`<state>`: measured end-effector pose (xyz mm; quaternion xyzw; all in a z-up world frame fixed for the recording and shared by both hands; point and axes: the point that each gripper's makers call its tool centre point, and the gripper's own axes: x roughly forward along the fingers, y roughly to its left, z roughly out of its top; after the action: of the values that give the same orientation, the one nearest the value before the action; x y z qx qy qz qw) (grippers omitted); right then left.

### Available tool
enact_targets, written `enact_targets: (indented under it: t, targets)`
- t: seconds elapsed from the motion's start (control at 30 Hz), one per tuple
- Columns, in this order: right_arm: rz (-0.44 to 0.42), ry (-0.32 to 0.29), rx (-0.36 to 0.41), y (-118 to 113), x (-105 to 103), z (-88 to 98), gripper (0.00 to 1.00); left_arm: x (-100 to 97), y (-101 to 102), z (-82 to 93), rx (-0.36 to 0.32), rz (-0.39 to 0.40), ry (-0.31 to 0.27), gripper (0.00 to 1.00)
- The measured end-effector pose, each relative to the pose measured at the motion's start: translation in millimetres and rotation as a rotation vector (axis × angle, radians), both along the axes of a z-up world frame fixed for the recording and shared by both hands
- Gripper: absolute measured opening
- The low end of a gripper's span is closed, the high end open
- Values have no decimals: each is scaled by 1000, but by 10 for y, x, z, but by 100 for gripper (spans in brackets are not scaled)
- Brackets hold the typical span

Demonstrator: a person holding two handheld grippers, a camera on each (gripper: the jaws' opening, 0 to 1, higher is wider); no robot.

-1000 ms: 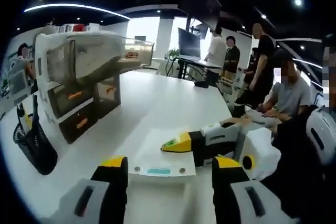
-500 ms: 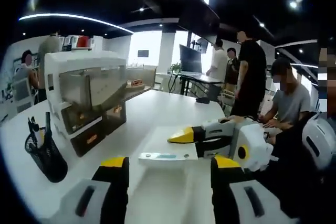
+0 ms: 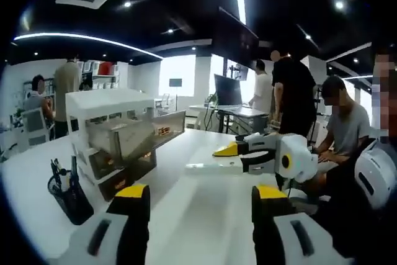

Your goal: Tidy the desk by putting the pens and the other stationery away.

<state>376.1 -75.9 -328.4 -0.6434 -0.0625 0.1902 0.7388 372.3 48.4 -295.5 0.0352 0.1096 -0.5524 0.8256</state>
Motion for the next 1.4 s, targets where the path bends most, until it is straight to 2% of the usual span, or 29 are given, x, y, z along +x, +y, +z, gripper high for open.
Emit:
enact_targets:
  t: [0.37,0.6,1.0,1.4]
  targets:
    - [-8,-48,-2,-237,-220,338,9,-198,127,109,-51,44,-50,70]
    - [1,-57,8,-353,-340,473,9,-301,221,162,-85,80,-75,72]
    - [44,-55,-46,-479,-506,516,9,-470,524,335,-185,148,-107,71]
    - [63,-68,-62,-453,-517,532,9,-638,610,271,-217,150,-126,70]
